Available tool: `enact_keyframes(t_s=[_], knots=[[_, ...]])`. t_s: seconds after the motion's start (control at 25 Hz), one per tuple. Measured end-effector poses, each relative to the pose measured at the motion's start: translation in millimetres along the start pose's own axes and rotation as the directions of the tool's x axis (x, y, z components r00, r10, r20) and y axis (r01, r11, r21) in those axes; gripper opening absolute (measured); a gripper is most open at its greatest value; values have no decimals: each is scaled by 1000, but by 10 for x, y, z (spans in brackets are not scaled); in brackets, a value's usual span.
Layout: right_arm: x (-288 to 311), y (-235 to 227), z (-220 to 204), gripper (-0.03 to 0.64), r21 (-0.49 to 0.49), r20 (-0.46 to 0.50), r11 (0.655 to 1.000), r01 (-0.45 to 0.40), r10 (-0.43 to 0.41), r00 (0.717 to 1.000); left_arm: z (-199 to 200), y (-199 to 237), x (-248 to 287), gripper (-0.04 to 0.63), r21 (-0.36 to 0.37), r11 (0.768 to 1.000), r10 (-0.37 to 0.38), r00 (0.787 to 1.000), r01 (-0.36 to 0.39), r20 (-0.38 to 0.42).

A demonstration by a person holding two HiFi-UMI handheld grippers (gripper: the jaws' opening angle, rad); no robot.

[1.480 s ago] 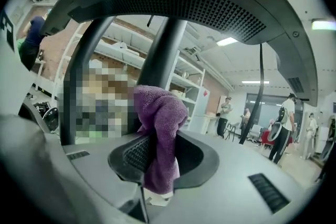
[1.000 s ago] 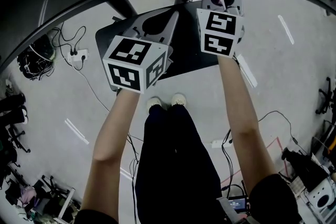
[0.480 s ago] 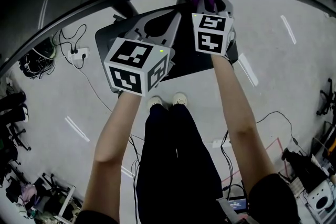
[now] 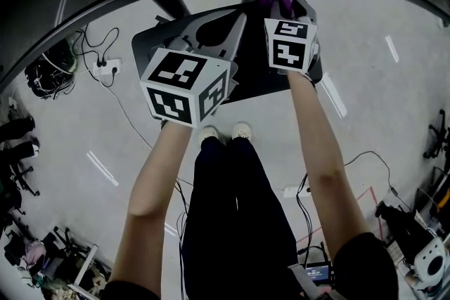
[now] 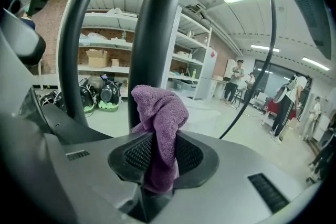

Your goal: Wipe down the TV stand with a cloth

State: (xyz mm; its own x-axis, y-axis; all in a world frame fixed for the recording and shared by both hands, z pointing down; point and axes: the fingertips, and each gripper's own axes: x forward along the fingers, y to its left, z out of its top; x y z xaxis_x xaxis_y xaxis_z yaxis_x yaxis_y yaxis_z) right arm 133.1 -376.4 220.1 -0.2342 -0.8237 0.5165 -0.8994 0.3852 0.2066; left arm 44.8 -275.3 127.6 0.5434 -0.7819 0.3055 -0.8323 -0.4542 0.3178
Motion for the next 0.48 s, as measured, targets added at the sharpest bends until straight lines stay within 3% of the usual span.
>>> enact_keyframes(t_s=[0.24,0.4,0.48], knots=[[-336,149,-15,103,45,10,999,-18,17,1000,-36,104,-339,6,-9,1000,21,1000,-21,20],[-633,336,50,103,75,32,993,-91,89,996,-79,209,-620,6,-32,997,71,997,-70,24],[-731,463,134,103,37,43,990,-138,137,990,-109,265,-779,6,-39,995,97,995,-96,22]])
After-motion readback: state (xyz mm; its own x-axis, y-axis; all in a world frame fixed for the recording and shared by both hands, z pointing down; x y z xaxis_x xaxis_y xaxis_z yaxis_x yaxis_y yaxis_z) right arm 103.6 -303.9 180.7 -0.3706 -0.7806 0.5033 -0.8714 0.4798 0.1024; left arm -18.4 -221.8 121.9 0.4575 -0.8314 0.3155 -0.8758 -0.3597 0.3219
